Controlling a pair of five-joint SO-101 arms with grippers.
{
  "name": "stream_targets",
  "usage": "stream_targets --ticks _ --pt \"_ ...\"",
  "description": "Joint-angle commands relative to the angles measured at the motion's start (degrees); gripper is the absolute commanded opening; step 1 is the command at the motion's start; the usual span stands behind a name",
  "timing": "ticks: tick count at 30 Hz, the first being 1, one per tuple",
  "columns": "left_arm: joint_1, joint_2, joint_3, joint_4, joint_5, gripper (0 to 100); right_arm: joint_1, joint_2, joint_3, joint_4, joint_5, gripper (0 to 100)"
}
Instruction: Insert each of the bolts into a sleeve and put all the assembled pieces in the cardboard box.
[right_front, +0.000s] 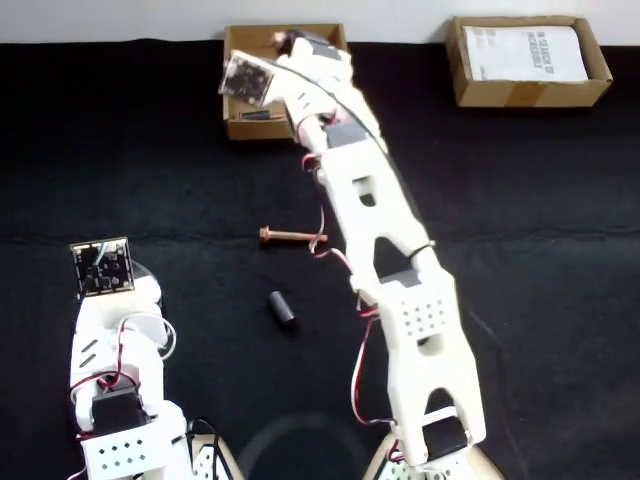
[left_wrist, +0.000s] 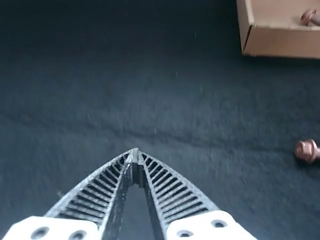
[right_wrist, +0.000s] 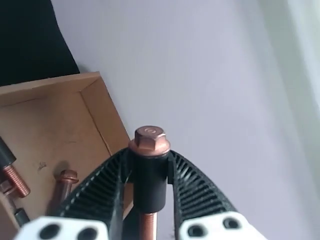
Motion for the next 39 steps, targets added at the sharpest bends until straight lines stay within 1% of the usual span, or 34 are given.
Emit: stream_targets --ticks 1,4,8,10,13,15,24,26,28,30,32,34,39 --pt "-0.7 -0.9 0.9 2.8 3.3 1 0.3 2.7 -5.5 -6.4 0.8 0.7" --pt "-0.7 -0.9 0.9 3.6 3.7 1 0.3 6.5 -7.2 -9.3 0.5 0.7" --pt "-0.7 -0.9 0.9 3.6 3.7 1 0.2 9.4 -10.6 -9.1 0.4 1.5" --pt "-0.7 -0.9 0.9 3.6 3.7 1 0.2 9.6 -11.1 -9.0 0.4 6.4" --pt "-0.7 -0.9 0.9 3.6 3.7 1 0.2 9.6 -11.3 -8.9 0.4 17.1" --pt "-0.7 -0.9 0.9 3.6 3.7 1 0.1 9.6 -11.6 -7.7 0.4 20.3" --pt "-0.6 -0.9 0.9 4.8 3.7 1 -0.3 9.6 -14.0 -5.6 0.4 20.1" --pt "-0.4 -0.9 0.9 4.9 3.7 1 -0.7 9.4 -14.5 -2.9 0.3 20.1" --pt "-0.2 -0.9 0.9 6.2 3.7 1 -1.0 8.1 -17.5 2.6 -3.4 20.1" --pt "0.6 -0.9 0.9 6.5 3.5 1 -2.2 6.5 -22.0 11.8 -10.6 20.1" --pt "1.5 -0.9 0.9 7.1 3.5 1 -3.7 4.6 -28.3 23.5 -17.9 20.1" --pt "1.6 -0.9 0.9 7.2 3.5 1 -5.4 3.4 -34.9 35.2 -23.4 20.1" --pt "1.6 -0.8 0.9 7.2 3.5 1 -8.8 2.8 -51.1 59.8 -32.0 20.1"
